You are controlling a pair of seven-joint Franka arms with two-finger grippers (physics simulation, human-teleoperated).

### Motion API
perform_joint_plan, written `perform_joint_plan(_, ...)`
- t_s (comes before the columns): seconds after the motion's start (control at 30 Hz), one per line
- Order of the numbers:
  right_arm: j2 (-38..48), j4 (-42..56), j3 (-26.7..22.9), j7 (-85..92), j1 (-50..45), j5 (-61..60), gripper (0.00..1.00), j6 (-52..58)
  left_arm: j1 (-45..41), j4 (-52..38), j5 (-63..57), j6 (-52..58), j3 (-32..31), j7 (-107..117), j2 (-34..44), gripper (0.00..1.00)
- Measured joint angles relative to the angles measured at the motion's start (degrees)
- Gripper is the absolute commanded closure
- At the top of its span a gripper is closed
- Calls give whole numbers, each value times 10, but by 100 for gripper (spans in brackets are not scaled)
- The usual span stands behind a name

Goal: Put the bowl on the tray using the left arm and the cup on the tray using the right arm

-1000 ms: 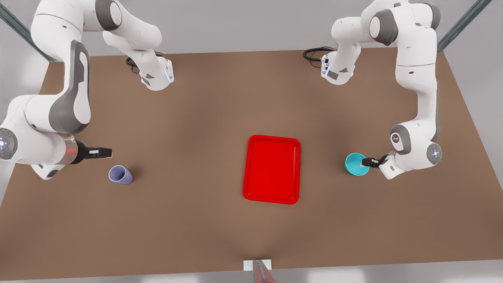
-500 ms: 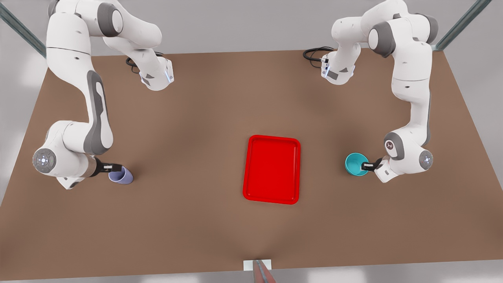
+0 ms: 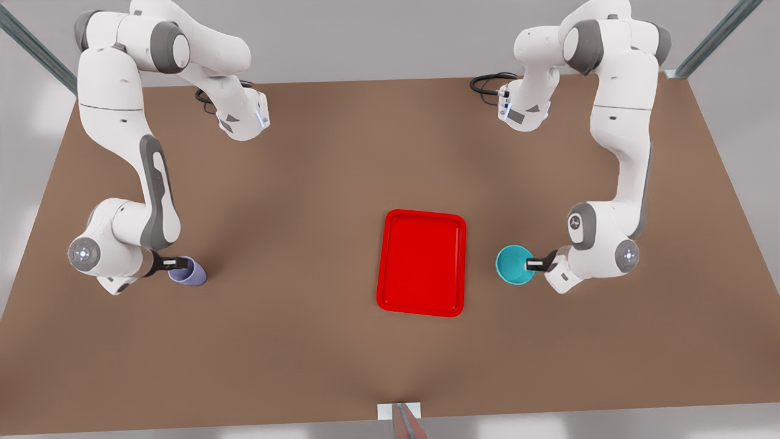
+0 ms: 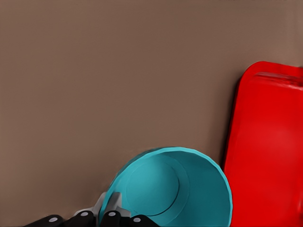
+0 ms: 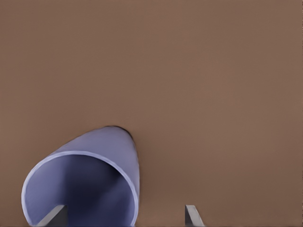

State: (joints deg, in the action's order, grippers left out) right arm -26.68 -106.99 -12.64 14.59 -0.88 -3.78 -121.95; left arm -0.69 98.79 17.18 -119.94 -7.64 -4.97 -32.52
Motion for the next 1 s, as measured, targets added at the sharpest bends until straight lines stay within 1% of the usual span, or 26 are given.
perform_joint_plan(0.07, -1, 1, 0, 0, 0, 0, 24, -2, -16, -7, -3, -1, -36, 60, 6, 79)
perform_joint_plan(0.1, -4, -1, 0, 0, 0, 0, 27, -1, -45, -14, -4, -4, -37, 93, 7, 79)
perform_joint_plan(0.2, -13, -7, 0, 12, 2, 0, 40, 0, -100, -27, -5, -5, -37, 152, 4, 79)
perform_joint_plan(0.23, -17, -6, 0, 12, 2, 0, 42, -1, -109, -24, -5, 0, -37, 155, 6, 79)
perform_joint_plan(0.27, -21, -6, 0, 13, 4, -10, 50, -3, -122, -21, -5, 7, -38, 155, 6, 79)
perform_joint_plan(0.33, -21, -26, 0, 17, 5, -18, 53, -29, -134, -21, -4, 24, -39, 154, 4, 79)
perform_joint_plan(0.37, -22, -27, 0, 18, 4, -18, 61, -29, -138, -21, -4, 26, -40, 154, 3, 79)
perform_joint_plan(0.47, -19, -28, 1, 20, 5, -20, 66, -29, -155, -21, 3, 23, -40, 154, -4, 79)
perform_joint_plan(0.5, -19, -26, 1, 20, 5, -20, 66, -29, -157, -21, 5, 21, -40, 154, -6, 79)
perform_joint_plan(0.53, -19, -21, 1, 20, 4, -28, 76, -29, -160, -22, 7, 19, -40, 154, -11, 79)
perform_joint_plan(0.57, -19, -19, 1, 20, 3, -32, 79, -29, -160, -21, 8, 19, -39, 153, -15, 79)
perform_joint_plan(0.77, -25, -14, 1, 21, -7, -34, 79, -32, -159, -25, 9, 15, -33, 143, -42, 79)
perform_joint_plan(0.8, -25, -15, 1, 35, -5, -37, 79, -31, -159, -25, 10, 15, -33, 143, -42, 29)
perform_joint_plan(0.83, -24, -15, 1, 46, -5, -42, 79, -31, -159, -26, 19, 15, -33, 138, -43, 0)
perform_joint_plan(1.0, -20, -15, 1, 52, -7, -45, 79, -30, -159, -26, 86, 16, -32, 135, -43, 0)
